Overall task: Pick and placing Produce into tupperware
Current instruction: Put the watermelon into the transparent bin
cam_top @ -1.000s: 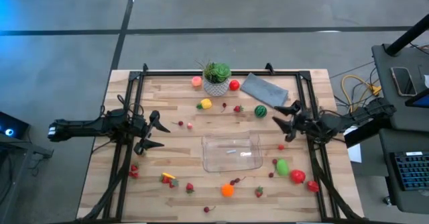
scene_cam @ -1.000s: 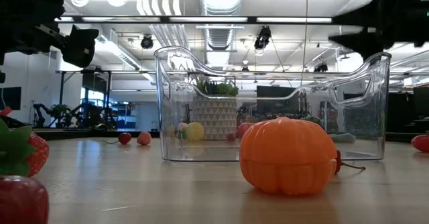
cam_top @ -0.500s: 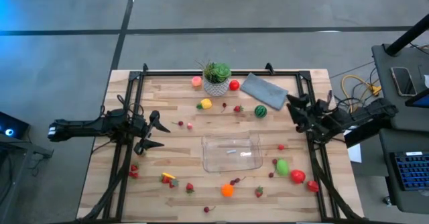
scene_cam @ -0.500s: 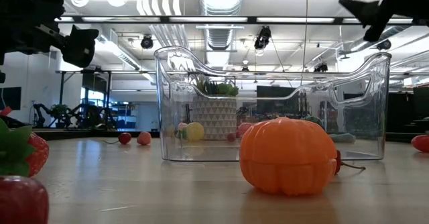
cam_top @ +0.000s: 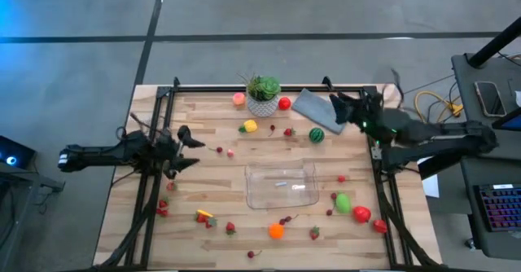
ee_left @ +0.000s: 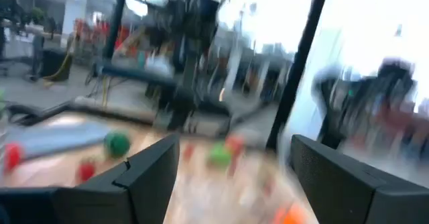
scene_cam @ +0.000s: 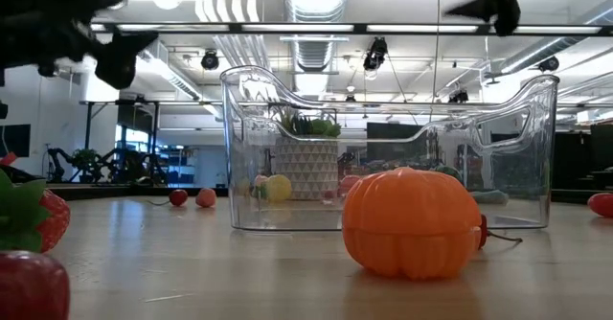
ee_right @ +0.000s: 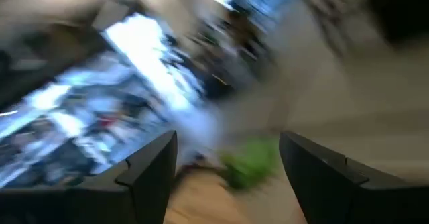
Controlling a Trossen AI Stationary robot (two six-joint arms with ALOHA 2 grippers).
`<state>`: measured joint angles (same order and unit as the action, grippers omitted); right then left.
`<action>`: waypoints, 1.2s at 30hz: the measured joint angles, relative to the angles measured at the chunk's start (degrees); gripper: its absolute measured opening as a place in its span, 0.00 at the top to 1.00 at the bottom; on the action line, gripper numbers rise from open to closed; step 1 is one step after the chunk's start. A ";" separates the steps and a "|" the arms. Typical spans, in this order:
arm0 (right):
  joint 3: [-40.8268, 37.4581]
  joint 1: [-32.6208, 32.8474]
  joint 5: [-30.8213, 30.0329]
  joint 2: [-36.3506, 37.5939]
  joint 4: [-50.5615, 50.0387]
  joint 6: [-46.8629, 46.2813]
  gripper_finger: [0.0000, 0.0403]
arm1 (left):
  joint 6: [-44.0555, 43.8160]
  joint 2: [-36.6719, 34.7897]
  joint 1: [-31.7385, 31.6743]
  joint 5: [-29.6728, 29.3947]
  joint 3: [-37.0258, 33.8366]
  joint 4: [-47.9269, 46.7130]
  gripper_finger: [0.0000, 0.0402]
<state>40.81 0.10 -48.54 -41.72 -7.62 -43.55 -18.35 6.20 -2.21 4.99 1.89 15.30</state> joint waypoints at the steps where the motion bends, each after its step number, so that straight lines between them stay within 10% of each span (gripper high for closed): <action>1: 2.93 -2.50 3.74 -0.67 -9.72 -6.46 0.37 | -0.53 0.02 -0.03 -3.43 0.00 3.00 0.32; 4: 10.23 -8.76 16.93 -4.02 -30.90 -16.62 0.37 | 1.71 0.43 -0.05 -17.75 -0.01 15.34 0.32; 8: 17.10 -11.39 19.95 -7.86 -33.11 -16.47 0.37 | 2.57 2.10 -0.10 -33.86 0.38 33.26 0.32; 16: 28.62 -11.67 16.80 -16.46 -26.24 5.61 0.37 | -10.84 10.15 -0.05 -13.61 7.74 1.33 0.32; 20: 32.58 -14.65 18.62 -20.98 -29.84 6.12 0.37 | -13.64 20.59 -0.08 -9.91 12.92 -4.18 0.32; 26: 36.28 -18.08 20.72 -27.43 -46.68 0.77 0.37 | -10.90 35.95 -4.91 -21.14 22.48 -8.39 0.32; 36: 36.18 -18.42 22.15 -32.44 -65.76 -2.51 0.37 | -6.69 50.78 -14.68 2.22 37.87 -40.55 0.32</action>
<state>77.00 -18.32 -26.38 -74.16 -73.38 -46.06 -25.04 56.98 -16.88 7.20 39.76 -25.25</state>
